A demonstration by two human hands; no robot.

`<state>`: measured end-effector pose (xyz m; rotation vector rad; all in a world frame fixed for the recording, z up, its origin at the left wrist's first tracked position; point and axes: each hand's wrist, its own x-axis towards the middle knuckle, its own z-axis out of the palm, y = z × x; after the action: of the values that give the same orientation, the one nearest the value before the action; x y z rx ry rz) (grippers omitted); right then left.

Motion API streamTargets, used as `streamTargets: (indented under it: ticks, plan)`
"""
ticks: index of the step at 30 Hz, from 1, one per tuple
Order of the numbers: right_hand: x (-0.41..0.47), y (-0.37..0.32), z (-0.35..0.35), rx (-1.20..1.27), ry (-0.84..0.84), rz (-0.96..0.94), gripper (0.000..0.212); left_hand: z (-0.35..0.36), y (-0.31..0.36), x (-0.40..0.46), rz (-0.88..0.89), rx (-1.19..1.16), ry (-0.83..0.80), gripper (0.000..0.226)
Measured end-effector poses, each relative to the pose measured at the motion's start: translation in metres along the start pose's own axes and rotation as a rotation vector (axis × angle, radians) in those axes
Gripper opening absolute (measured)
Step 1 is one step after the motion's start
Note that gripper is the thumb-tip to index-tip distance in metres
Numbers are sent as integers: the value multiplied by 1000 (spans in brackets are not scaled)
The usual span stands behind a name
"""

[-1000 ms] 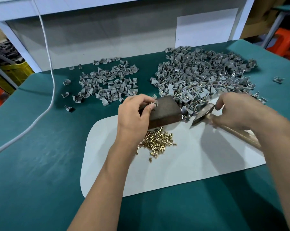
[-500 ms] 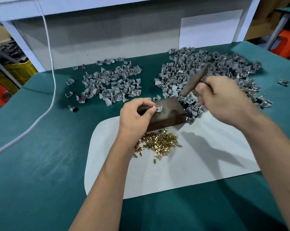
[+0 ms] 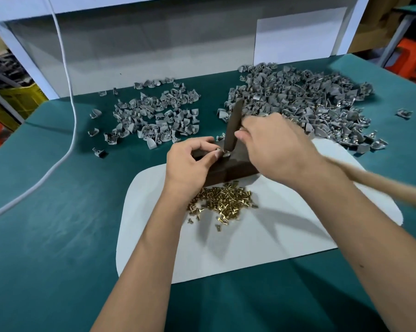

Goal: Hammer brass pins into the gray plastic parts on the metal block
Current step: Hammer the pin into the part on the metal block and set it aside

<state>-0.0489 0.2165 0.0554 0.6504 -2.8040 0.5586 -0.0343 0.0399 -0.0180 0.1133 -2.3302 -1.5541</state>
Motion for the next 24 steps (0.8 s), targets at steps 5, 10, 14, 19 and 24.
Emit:
streamTargets:
  ticks: [5, 10, 14, 19, 24]
  plan:
    - [3, 5, -17, -63, 30, 26, 22, -1, 3, -2, 0, 9, -1, 18]
    - [-3, -8, -1, -75, 4, 16, 25, -1, 5, -3, -19, -15, -7, 14]
    - [4, -2, -12, -167, 20, -10, 21, -1, 6, -3, -38, -18, -13, 8]
    - [-1, -12, 5, -102, 69, -8, 26, 0, 6, -4, -46, -25, -12, 3]
    - [6, -5, -6, -156, 107, -33, 21, 0, 7, -4, -46, -15, -20, 3]
